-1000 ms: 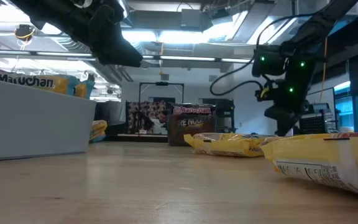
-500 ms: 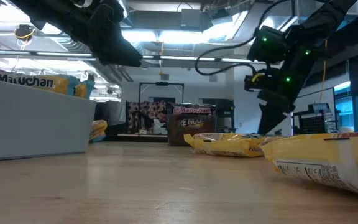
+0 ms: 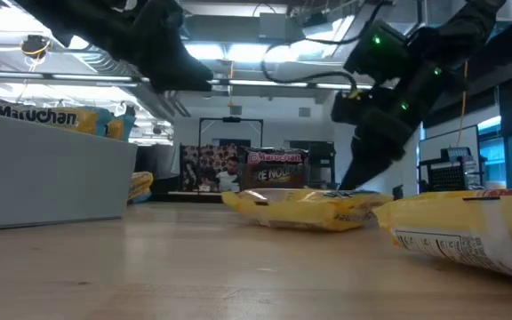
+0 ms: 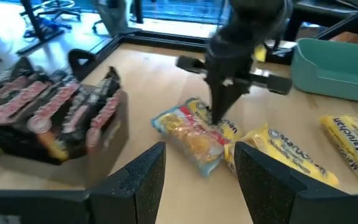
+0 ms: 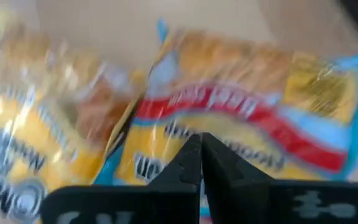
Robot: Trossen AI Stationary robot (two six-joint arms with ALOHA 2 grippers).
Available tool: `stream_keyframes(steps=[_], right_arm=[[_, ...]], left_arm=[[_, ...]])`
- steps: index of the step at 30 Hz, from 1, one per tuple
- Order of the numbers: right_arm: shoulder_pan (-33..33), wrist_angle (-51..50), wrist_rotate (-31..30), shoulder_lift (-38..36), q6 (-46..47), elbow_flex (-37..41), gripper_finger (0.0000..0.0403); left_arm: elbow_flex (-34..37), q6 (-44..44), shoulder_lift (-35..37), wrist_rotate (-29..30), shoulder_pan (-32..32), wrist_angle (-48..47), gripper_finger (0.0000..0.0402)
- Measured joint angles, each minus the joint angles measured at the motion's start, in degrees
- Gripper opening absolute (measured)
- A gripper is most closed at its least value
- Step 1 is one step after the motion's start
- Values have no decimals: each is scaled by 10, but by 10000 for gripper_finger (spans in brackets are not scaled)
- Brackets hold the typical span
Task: Sort Maruchan noodles
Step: Put the right blue noodle pack into the gray bin
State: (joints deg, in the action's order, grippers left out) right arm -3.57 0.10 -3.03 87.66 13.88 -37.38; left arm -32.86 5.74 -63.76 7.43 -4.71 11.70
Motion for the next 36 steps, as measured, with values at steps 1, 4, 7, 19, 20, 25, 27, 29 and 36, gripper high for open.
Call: stream_keyframes(steps=[1, 4, 7, 19, 20, 25, 27, 29, 36], right_arm=[[-1, 0, -6, -7, 11, -5, 1], [-2, 1, -14, -38, 20, -13, 1], [-2, -27, -14, -76, 41, -12, 1], [-2, -57, -33, -169, 238, 70, 1], [-2, -57, -37, -169, 259, 74, 1], [-2, -70, -60, -165, 342, 84, 1], [-2, -69, -64, -165, 355, 90, 3], [-2, -73, -56, -165, 362, 95, 16], [-2, -67, -34, -165, 372, 106, 143]], left_arm=[[0, -1, -11, -3, 1, 13, 186], [0, -2, -44, -14, 0, 62, 186], [0, -4, -80, -17, -2, 109, 186], [-81, -4, -267, -40, -26, 147, 186], [-94, -4, -285, -40, -26, 147, 186], [-143, -3, -364, -40, -26, 145, 186], [-152, 0, -388, -40, -25, 145, 186], [-158, 8, -405, -35, -25, 143, 186], [-160, 15, -421, 0, -25, 146, 186]])
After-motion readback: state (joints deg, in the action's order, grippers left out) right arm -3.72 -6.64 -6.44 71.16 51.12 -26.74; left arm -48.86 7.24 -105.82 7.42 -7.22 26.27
